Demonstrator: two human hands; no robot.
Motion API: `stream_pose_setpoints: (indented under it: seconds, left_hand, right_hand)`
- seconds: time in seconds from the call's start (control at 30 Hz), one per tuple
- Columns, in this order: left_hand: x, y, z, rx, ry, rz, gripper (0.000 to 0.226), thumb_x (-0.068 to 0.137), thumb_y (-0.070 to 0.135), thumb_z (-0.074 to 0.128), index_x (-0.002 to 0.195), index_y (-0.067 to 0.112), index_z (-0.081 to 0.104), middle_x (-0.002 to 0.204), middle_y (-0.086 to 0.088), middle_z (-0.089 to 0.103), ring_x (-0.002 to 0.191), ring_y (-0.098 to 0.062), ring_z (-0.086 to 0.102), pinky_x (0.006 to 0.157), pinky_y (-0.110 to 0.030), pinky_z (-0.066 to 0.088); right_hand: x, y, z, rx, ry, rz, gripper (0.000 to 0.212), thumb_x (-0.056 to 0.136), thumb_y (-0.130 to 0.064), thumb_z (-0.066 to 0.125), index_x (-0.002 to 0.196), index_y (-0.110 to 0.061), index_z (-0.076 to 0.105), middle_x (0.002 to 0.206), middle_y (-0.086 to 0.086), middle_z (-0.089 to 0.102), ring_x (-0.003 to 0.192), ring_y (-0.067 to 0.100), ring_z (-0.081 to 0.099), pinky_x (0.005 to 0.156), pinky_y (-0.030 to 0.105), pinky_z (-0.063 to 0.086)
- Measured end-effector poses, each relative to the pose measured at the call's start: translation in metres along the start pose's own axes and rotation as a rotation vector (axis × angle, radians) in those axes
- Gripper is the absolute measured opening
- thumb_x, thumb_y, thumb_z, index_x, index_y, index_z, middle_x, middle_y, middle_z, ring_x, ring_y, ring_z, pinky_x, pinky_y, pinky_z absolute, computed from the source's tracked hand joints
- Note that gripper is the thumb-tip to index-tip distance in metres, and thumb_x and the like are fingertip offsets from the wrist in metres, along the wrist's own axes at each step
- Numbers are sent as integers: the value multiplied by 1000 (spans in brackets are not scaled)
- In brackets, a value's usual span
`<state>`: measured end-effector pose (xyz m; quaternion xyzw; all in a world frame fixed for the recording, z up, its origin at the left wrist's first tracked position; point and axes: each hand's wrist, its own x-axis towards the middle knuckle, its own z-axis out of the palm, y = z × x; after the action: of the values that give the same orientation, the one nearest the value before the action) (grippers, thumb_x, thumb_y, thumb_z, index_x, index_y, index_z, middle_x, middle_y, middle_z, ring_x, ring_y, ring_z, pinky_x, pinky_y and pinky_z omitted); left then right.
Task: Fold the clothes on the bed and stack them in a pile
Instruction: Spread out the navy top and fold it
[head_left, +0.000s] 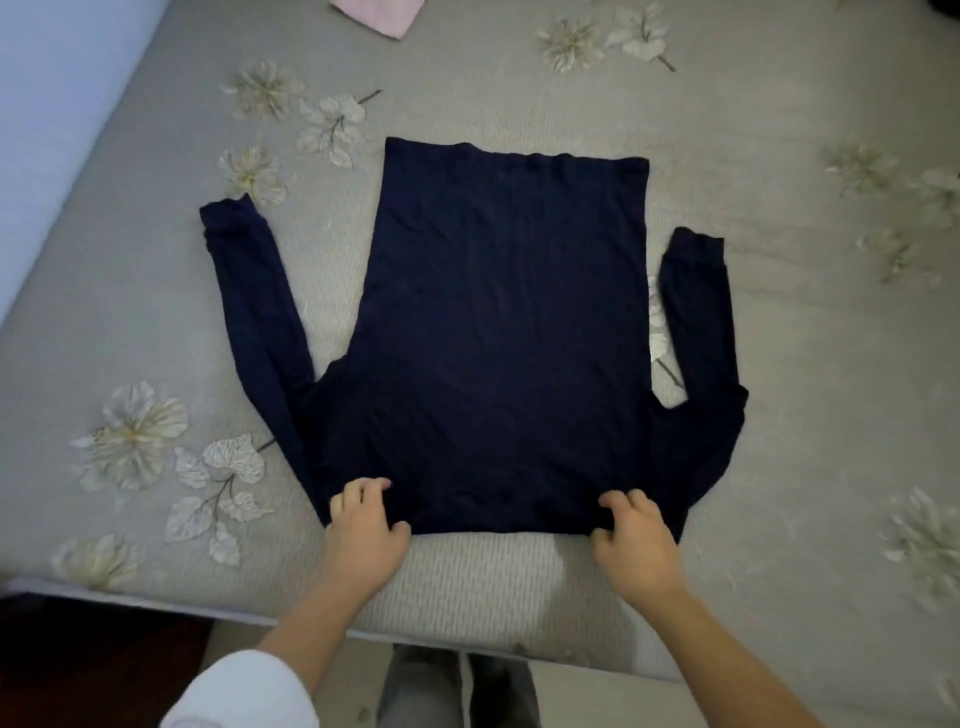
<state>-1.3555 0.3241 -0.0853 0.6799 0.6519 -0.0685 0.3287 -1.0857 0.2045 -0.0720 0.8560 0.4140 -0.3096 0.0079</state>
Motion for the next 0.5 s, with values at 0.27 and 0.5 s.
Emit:
stream_pose_setpoints:
  seconds: [0.27, 0.5]
  left_hand:
    - [6, 24, 22, -33, -270, -36, 39, 80, 31, 62, 114, 41, 47, 88, 15, 54, 99, -12, 49, 89, -36, 26]
    - [-5, 5, 18, 291, -670, 187, 34, 87, 4, 45, 105, 29, 61, 102, 7, 50, 96, -11, 48, 83, -21, 42]
  right_hand:
    - [14, -31, 31, 146, -215, -111, 38, 86, -27, 59, 122, -31, 46, 73, -16, 54, 81, 13, 56, 76, 30, 28]
    - [-11, 16, 28, 298, -418, -128, 40, 83, 0, 55, 114, -24, 63, 84, -1, 65, 82, 15, 61, 77, 25, 50]
